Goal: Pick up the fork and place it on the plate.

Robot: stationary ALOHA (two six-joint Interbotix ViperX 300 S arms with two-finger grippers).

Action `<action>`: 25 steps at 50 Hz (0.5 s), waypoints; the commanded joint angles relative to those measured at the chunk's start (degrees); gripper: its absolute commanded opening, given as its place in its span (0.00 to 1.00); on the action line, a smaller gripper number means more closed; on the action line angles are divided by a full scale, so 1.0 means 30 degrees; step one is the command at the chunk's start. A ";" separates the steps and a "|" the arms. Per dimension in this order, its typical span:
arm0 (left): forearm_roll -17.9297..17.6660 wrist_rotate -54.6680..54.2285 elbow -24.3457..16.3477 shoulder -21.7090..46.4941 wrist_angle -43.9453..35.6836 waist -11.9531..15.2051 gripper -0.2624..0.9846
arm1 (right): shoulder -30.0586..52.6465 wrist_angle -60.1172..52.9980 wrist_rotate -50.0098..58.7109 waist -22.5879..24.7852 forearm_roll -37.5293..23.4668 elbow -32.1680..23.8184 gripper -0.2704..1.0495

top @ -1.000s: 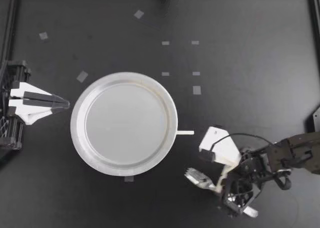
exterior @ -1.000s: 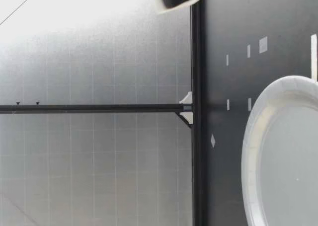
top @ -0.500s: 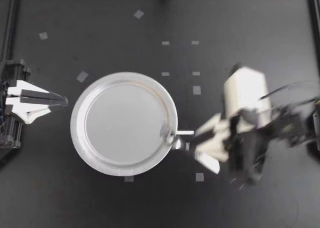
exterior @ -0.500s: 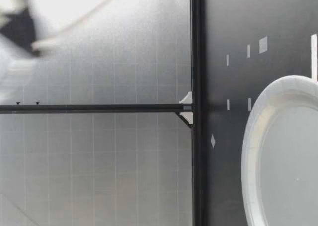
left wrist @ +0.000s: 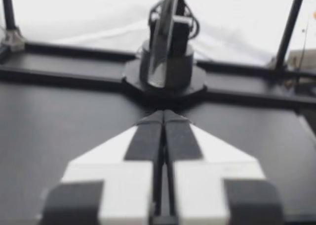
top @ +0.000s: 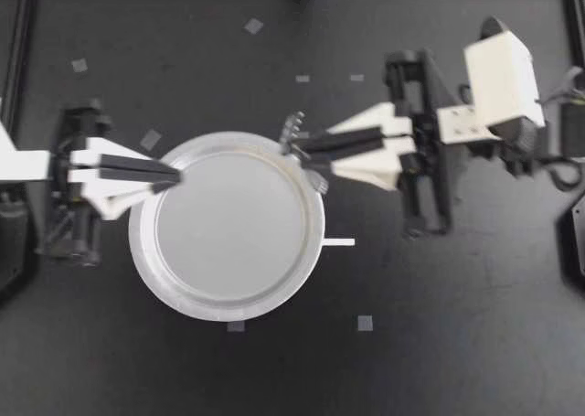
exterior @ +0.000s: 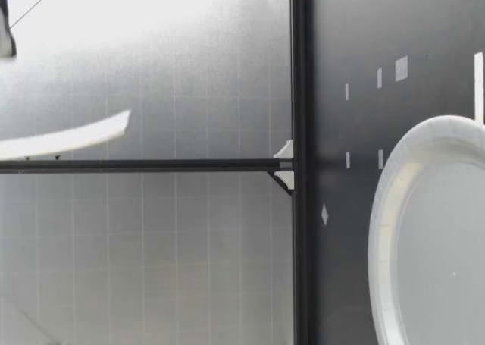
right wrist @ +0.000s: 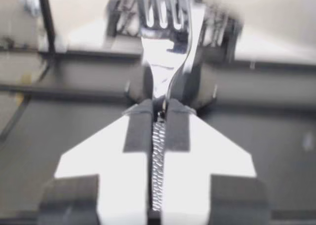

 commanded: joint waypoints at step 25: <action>-0.0059 0.0000 0.0000 0.1143 -0.2021 0.0000 0.73 | 0.4189 -0.4629 -0.0586 -0.0234 0.0000 -0.3926 0.16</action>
